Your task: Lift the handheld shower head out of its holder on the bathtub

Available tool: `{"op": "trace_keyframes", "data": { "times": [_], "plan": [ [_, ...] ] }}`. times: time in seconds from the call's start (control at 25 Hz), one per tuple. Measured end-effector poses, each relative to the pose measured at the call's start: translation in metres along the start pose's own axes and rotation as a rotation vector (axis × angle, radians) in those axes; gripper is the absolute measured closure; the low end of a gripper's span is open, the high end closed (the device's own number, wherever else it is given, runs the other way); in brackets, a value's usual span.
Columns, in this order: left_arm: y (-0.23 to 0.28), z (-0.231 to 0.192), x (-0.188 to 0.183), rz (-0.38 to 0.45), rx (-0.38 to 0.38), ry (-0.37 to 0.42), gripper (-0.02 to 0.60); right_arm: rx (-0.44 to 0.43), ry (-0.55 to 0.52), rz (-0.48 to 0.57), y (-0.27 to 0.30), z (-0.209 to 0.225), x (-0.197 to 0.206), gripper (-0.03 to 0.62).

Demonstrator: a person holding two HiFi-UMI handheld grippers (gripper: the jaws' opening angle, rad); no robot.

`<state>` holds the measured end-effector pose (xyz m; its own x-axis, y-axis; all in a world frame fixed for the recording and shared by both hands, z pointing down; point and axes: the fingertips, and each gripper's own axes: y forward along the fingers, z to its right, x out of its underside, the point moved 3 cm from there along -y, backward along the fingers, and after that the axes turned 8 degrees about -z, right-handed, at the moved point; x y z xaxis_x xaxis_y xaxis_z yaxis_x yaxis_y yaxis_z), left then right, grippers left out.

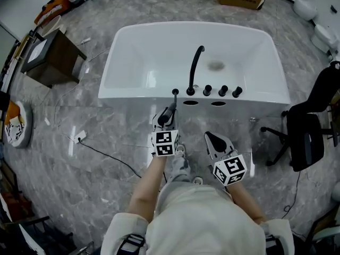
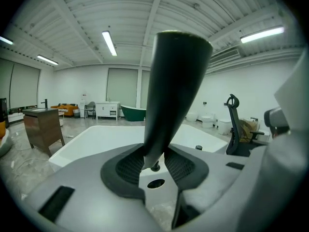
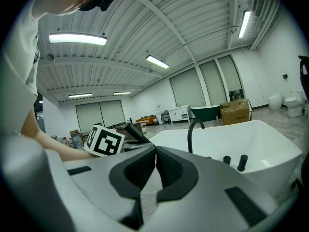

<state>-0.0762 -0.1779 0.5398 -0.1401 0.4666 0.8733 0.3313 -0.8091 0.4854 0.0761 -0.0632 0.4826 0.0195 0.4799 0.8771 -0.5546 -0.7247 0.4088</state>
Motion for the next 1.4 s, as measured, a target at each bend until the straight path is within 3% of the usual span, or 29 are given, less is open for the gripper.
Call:
{"op": "trace_keyframes", "data": {
  "times": [0.28,1.4],
  "plan": [
    [-0.053,0.019,-0.004,0.073,-0.014,-0.068,0.440,-0.010,-0.014,0.019,-0.031,-0.007,0.012,0.574],
    [-0.261,0.061,-0.015,0.359,-0.004,-0.152,0.440,-0.051,-0.077,0.109,-0.092,-0.047,0.023,0.574]
  ]
}}
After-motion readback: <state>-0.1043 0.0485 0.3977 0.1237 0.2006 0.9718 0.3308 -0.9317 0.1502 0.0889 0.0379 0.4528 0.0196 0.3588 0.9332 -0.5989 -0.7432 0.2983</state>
